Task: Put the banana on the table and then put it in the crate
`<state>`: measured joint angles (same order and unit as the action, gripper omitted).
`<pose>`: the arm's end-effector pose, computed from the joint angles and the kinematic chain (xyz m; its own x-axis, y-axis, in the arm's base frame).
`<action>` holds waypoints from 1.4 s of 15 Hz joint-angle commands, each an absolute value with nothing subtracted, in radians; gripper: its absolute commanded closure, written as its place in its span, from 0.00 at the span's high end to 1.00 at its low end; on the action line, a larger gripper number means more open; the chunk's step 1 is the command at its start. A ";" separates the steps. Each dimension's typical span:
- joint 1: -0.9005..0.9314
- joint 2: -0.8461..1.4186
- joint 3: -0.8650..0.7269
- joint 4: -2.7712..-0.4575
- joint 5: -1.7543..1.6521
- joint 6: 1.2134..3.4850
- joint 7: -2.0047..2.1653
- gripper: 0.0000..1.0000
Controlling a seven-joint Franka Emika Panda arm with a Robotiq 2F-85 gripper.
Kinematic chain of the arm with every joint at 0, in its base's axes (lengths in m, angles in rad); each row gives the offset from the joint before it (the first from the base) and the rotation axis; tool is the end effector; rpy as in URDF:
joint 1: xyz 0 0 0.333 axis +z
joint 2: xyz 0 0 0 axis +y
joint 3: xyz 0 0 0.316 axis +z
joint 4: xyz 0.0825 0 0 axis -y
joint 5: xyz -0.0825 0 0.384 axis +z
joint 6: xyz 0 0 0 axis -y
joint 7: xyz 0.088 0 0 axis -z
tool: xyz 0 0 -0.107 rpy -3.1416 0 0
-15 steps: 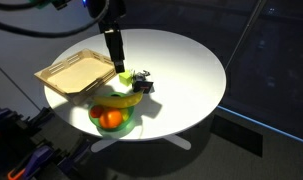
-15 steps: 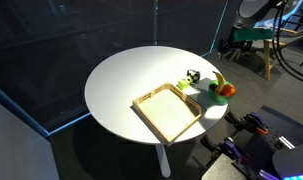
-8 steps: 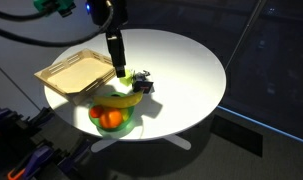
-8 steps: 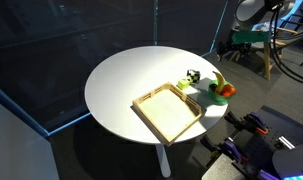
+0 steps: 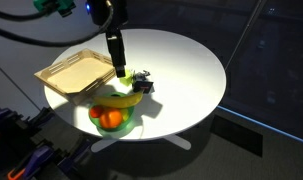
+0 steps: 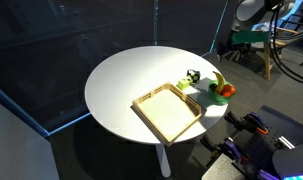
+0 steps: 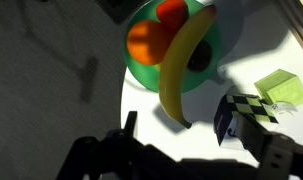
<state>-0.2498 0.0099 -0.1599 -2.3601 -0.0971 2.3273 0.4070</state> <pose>0.4542 -0.1991 0.3199 0.7322 -0.6809 -0.0139 -0.6779 -0.7306 0.0813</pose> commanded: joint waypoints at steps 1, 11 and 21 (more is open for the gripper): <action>-0.231 0.023 -0.178 -2.359 -0.094 2.332 0.409 1.00; -0.230 0.100 -0.197 -2.370 -0.079 2.409 0.402 1.00; -0.228 0.181 -0.214 -2.397 -0.049 2.518 0.371 1.00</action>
